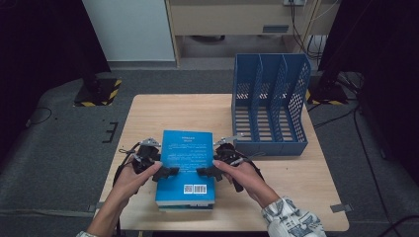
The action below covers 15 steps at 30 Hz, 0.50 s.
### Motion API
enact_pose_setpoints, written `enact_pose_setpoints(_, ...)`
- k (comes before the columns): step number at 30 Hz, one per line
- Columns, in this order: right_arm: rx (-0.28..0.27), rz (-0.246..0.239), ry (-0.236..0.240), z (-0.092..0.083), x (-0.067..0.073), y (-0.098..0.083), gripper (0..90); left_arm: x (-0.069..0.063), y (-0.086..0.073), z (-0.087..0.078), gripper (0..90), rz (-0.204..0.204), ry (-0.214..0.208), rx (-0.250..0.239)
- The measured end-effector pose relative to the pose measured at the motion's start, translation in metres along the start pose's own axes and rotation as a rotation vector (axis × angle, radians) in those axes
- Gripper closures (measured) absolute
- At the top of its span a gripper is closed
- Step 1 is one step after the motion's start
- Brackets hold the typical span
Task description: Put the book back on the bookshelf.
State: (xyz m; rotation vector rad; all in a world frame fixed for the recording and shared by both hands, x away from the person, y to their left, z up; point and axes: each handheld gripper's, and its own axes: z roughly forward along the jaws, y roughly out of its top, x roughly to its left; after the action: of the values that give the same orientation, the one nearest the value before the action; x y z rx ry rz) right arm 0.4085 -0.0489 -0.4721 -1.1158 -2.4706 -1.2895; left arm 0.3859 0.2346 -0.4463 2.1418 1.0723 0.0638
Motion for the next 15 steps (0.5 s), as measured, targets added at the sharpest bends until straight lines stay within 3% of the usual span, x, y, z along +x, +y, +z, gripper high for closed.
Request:
enact_pose_setpoints(6, 0.000, 0.027, 0.025, 0.0016, -0.0048, -0.0002, 0.0, 0.0010, 0.0007, -0.0001, 0.6, 0.000, -0.005, 0.005)
enact_pose_setpoints(10, -0.007, 0.054, 0.066, 0.0066, -0.0076, -0.0015, 0.1, 0.0023, 0.0010, 0.0002, 1.4, 0.003, -0.006, -0.002)
enact_pose_setpoints(15, 0.002, 0.059, 0.061, 0.0067, -0.0064, -0.0002, 0.1, 0.0020, 0.0013, -0.0004, 2.2, 0.003, -0.001, -0.003)
